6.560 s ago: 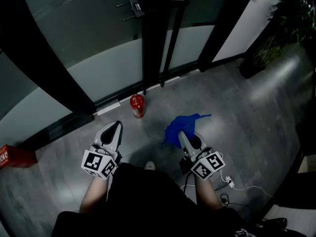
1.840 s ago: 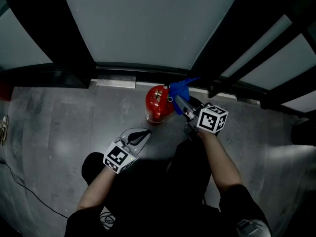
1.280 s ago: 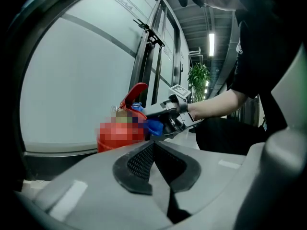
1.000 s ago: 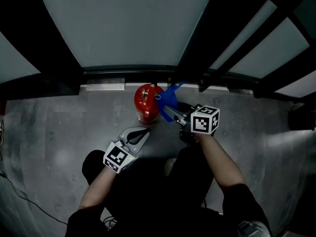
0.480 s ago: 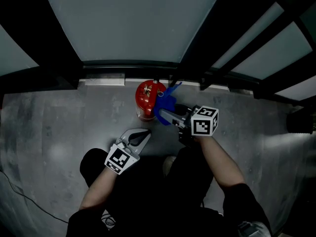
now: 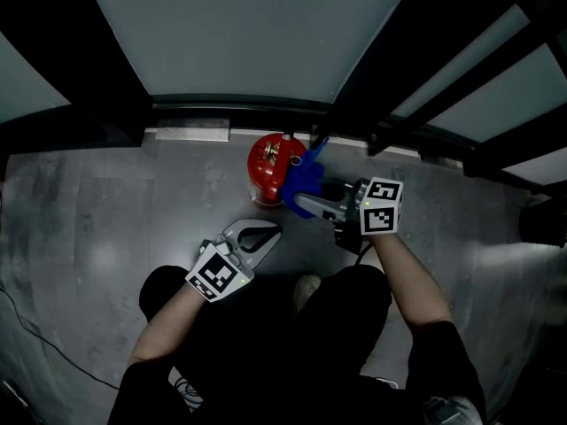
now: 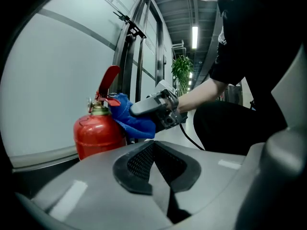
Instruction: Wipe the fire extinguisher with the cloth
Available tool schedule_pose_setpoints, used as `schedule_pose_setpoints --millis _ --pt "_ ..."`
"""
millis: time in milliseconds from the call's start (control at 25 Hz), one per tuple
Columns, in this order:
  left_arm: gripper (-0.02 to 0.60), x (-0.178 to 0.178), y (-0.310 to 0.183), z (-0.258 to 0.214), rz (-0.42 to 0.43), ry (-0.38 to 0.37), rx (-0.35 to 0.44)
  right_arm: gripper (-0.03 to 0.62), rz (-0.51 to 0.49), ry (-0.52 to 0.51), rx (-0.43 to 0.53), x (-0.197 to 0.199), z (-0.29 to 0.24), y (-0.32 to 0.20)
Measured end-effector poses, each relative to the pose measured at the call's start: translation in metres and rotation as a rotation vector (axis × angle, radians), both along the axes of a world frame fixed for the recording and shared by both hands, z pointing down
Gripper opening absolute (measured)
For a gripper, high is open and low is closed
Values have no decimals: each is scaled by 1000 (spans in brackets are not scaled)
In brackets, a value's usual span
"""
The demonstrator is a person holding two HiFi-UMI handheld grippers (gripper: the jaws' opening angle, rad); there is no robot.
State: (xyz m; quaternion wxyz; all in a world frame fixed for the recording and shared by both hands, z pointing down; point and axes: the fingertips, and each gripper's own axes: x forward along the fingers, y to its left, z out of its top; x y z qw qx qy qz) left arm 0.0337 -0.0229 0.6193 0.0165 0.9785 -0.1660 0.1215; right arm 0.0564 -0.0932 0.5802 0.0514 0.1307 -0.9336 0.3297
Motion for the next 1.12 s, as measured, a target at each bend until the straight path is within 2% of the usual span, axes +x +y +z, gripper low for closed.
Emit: schedule_pose_setpoints --millis 120,280,480,680,960,1120 --pt "7 6 -1 4 39 -14 4 63 -32 -39 12 0 5 6" --pt "7 7 -7 12 22 -5 -6 63 -79 -80 2 -5 21 13" --pt "7 0 0 28 -3 -1 -39 63 -142 21 -17 -14 62 22" --pt "7 -9 0 47 -30 -11 -79 63 -148 59 -40 -14 95 22" --pt "7 -2 3 64 -14 -15 -110 63 -156 96 -76 -14 135 19" --pt "8 -2 17 73 22 -49 -123 63 -156 113 -102 -18 161 21"
